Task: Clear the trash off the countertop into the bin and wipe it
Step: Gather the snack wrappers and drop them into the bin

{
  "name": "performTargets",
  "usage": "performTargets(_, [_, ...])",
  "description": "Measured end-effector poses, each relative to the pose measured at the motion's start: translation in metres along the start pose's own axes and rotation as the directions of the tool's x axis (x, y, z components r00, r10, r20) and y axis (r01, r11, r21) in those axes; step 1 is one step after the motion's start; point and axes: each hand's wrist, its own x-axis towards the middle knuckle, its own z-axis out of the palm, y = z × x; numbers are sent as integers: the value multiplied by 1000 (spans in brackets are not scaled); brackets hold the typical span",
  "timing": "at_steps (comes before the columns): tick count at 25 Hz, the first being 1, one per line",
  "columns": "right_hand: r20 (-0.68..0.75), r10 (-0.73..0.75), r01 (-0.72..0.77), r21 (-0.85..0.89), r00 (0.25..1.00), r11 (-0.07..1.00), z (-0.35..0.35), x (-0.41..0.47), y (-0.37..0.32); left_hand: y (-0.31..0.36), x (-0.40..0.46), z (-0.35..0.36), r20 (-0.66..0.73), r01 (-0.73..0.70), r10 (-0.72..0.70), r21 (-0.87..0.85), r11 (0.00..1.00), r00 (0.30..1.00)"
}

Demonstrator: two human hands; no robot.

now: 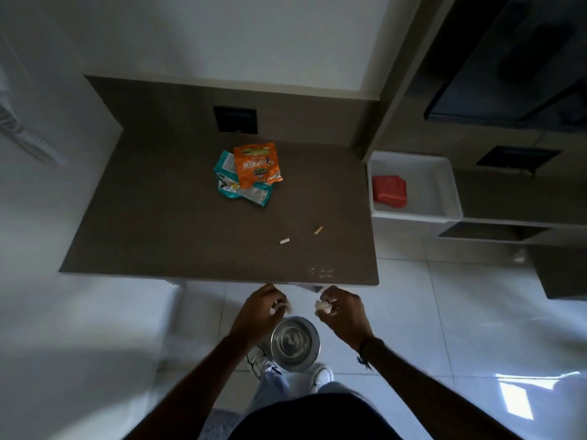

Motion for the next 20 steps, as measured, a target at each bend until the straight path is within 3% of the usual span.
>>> performTargets(3, [63,96,-92,-73,993,993,17,-24,30,-4,-16,31,86,4,-10,64,998,996])
performTargets(10, [175,132,-110,-129,976,986,60,-31,68,-26,-33,88,133,165,-182,123,978,974])
performTargets(15, [169,104,-77,-161,980,984,47,-39,64,-20,-59,89,25,214,-223,201,956,974])
performTargets(20, [44,-78,85,-189,996,978,12,-19,19,-6,-54,41,-103,254,-237,215,943,966])
